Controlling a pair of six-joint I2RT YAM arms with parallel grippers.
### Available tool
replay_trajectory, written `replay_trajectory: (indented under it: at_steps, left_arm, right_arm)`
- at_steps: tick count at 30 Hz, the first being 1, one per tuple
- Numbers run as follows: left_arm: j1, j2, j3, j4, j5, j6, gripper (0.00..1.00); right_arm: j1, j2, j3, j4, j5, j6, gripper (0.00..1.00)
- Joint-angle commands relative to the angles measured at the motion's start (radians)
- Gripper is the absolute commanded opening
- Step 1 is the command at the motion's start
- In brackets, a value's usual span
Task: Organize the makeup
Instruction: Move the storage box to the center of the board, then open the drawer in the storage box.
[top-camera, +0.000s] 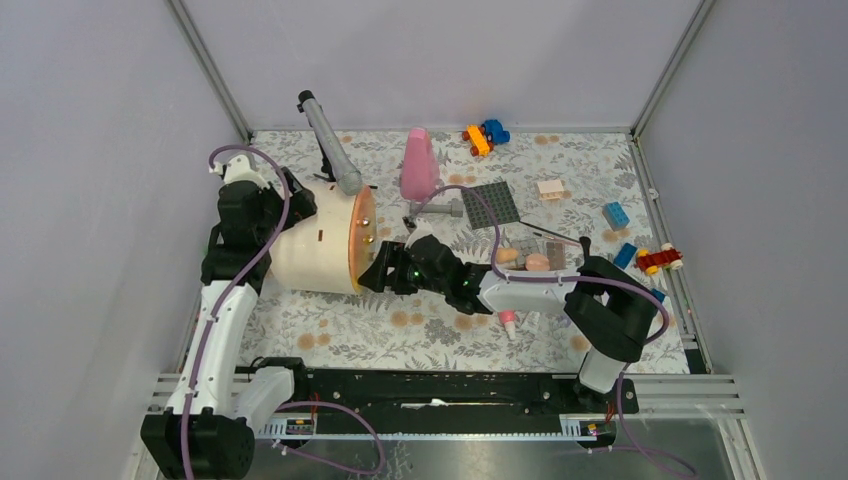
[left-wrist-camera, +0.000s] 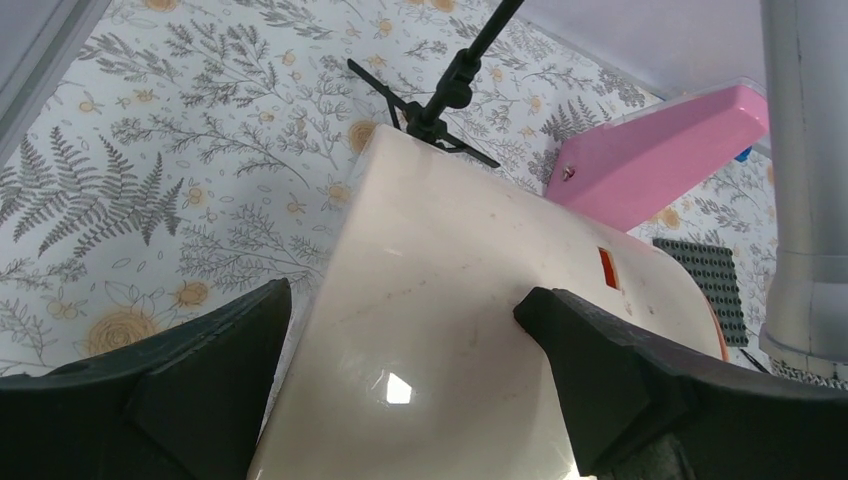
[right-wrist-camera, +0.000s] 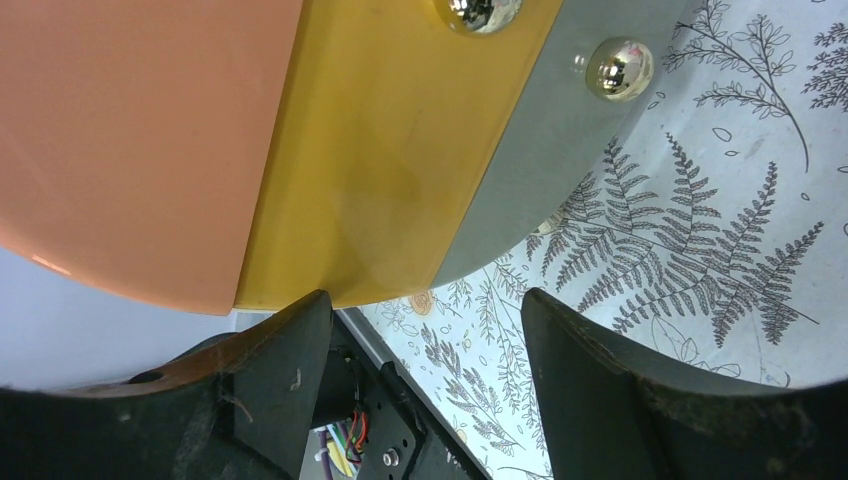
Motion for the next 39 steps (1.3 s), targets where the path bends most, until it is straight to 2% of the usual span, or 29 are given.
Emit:
replay_trajectory:
  at_steps: [1,11,15,18,22,26,33,39]
  left_arm:
    - [-0.018,-0.017,-0.047,0.017,0.167,-0.013,0.99]
    - [-0.028,-0.032,-0.111,0.027,0.291,-0.009,0.99]
    - [-0.034,-0.057,-0.126,0.013,0.243,0.001,0.99]
    - [-0.034,-0.092,-0.129,-0.01,0.171,0.002,0.99]
    - [-0.034,-0.145,-0.133,-0.039,0.108,0.013,0.99]
    - [-0.039,-0.162,-0.13,-0.053,0.067,0.021,0.99]
    - [-0.083,-0.192,-0.148,-0.081,-0.024,0.042,0.99]
    - [-0.095,-0.188,-0.148,-0.085,-0.03,0.044,0.99]
  right_arm:
    - [0.027,0.014,0.023,0.097,-0.004,0.018,0.77]
    - [0.036,-0.021,-0.029,0.114,0.059,0.035,0.78]
    - [0.03,-0.068,-0.089,0.098,0.132,0.034,0.81]
    - [-0.008,-0.081,-0.155,0.126,0.129,0.065,0.81]
    - [-0.103,-0.051,-0.249,0.296,0.005,0.118,0.81]
    - [-0.167,0.019,-0.264,0.451,-0.112,0.155,0.81]
    - [-0.192,0.148,-0.238,0.598,-0.118,0.244,0.76]
    - [-0.213,0.272,-0.228,0.771,-0.119,0.359,0.67]
